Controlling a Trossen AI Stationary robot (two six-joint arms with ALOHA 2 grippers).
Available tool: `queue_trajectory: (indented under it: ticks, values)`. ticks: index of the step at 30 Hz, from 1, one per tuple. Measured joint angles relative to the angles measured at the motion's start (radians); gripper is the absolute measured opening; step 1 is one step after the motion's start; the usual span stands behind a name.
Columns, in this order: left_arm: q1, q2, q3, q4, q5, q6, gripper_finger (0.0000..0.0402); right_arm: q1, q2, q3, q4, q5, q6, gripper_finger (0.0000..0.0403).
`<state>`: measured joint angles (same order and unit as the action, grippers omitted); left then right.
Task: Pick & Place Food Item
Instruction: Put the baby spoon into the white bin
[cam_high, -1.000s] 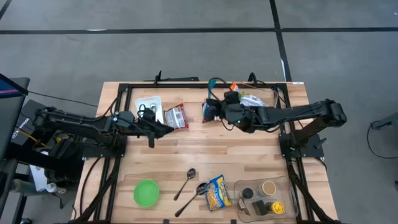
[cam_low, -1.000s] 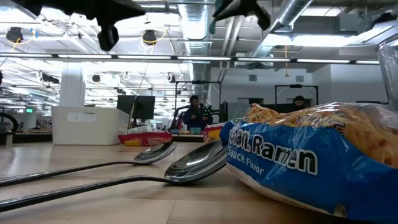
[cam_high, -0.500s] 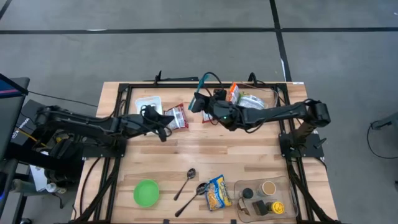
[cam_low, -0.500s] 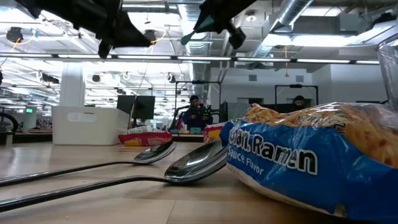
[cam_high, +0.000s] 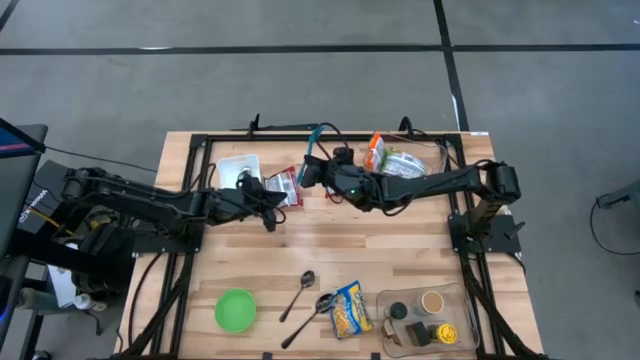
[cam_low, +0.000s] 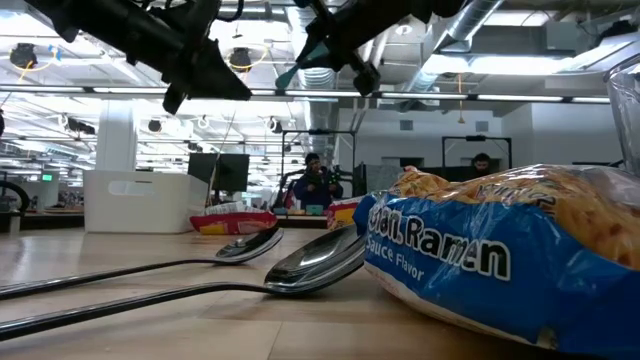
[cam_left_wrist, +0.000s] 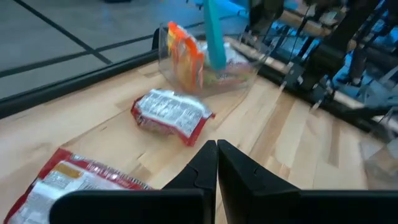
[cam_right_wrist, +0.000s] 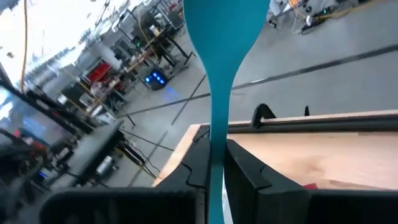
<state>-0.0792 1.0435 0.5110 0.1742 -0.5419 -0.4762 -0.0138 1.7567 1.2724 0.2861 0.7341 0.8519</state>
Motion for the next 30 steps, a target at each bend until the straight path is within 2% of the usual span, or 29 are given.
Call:
queue_trajectory:
  ticks: [5, 12, 19, 30]
  values:
    - [0.0, 0.0, 0.0, 0.099, 0.004, 0.0, 0.0014, 0.009, 0.0, 0.0, -0.015, 0.0, -0.048, 0.0023]
    - [0.028, -0.001, 0.0, 0.18, 0.131, -0.002, 0.0037, 0.02, 0.0, 0.0, -0.039, 0.0, -0.093, 0.0022]
    - [0.084, 0.022, 0.0, 0.192, 0.225, -0.028, 0.007, 0.028, 0.0, 0.0, -0.039, -0.002, -0.098, 0.0022]
    - [0.097, 0.143, 0.0, 0.323, 0.235, -0.03, 0.0099, 0.04, 0.0, 0.0, -0.048, -0.001, -0.104, 0.0022]
